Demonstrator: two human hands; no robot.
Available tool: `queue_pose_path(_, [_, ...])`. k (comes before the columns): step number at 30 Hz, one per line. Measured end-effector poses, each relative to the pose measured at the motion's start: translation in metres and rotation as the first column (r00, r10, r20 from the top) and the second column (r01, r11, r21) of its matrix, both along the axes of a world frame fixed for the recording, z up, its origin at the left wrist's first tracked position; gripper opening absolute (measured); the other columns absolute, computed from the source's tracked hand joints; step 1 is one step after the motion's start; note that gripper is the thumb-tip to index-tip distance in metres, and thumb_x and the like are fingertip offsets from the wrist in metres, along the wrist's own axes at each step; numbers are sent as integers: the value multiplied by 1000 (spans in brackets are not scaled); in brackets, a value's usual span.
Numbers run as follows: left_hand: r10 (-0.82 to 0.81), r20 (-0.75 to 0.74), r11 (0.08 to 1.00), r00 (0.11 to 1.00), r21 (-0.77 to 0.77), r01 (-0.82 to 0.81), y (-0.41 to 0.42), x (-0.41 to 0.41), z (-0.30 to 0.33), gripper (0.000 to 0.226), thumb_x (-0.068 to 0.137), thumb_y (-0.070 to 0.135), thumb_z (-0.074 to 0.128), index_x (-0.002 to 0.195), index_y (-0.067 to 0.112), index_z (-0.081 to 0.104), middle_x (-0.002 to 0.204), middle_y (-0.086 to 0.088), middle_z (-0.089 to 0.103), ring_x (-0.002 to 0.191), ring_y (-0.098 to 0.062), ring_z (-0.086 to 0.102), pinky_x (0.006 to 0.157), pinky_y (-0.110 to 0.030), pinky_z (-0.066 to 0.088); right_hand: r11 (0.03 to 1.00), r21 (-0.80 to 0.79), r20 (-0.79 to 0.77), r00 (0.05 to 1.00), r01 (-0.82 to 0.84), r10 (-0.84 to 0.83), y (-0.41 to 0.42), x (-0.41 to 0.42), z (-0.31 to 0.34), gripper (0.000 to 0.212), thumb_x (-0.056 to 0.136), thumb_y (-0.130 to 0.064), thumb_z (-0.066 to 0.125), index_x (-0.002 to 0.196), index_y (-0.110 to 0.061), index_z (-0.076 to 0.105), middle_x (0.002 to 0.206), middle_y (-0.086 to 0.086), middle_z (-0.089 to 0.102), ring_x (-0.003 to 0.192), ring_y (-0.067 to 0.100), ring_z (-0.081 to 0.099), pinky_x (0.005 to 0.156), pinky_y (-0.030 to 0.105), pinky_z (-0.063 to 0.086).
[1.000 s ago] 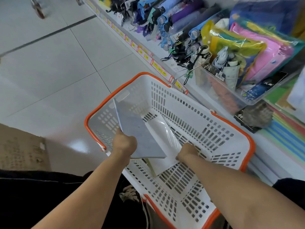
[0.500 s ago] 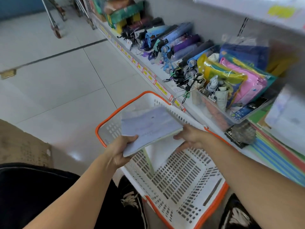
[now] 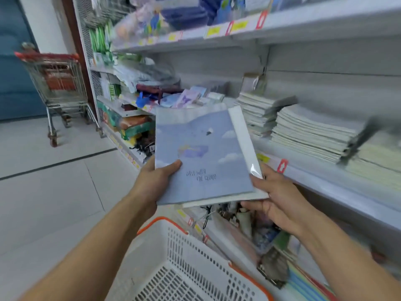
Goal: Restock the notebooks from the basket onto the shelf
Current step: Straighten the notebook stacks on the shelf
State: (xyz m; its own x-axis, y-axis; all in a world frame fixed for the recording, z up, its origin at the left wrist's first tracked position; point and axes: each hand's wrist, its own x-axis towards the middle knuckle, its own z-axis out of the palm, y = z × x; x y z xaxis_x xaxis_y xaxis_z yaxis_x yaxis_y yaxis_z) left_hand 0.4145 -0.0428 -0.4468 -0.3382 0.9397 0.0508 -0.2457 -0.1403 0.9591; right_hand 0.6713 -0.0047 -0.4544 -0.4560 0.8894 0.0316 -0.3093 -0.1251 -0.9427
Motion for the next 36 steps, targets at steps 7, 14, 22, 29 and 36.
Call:
queue_pose_path(7, [-301,65,953,951,34,300,35,37,23,46,94,3,56,132,28,56,117,-3,71,99,-28,71,69,-37,61,983,-40,-34,983,179,-180,-11,26,38,43,101,-47,39,120,-16,63,101,8,76,82,27,75,58,42,61])
queue_pose_path(14, [-443,-112,885,890,107,454,70,110,77,67,87,11,66,140,45,42,126,2,67,100,-28,71,69,-41,61,936,61,-142,931,347,-336,-13,73,74,35,93,-7,63,122,-26,62,115,0,73,95,26,73,61,45,60])
queue_pose_path(22, [-442,-203,897,874,-97,432,180,197,148,10,87,-3,63,96,0,63,100,-17,66,81,-25,64,66,-32,53,728,-146,-214,697,670,-684,50,115,143,36,92,13,48,126,2,52,126,11,59,76,28,75,60,35,62])
queue_pose_path(29, [-20,-659,952,752,218,216,231,231,104,70,70,40,85,128,12,58,116,6,62,113,-19,57,88,-14,45,671,415,696,260,615,-669,86,149,135,54,74,-41,82,107,-4,62,95,8,63,84,25,66,60,34,54])
queue_pose_path(36, [-272,-941,837,200,-129,531,261,218,130,148,28,70,87,152,20,23,154,4,35,139,-19,36,100,-21,32,871,390,920,-175,299,-352,105,158,159,76,51,-69,84,84,-11,50,86,-4,53,71,12,52,48,22,34])
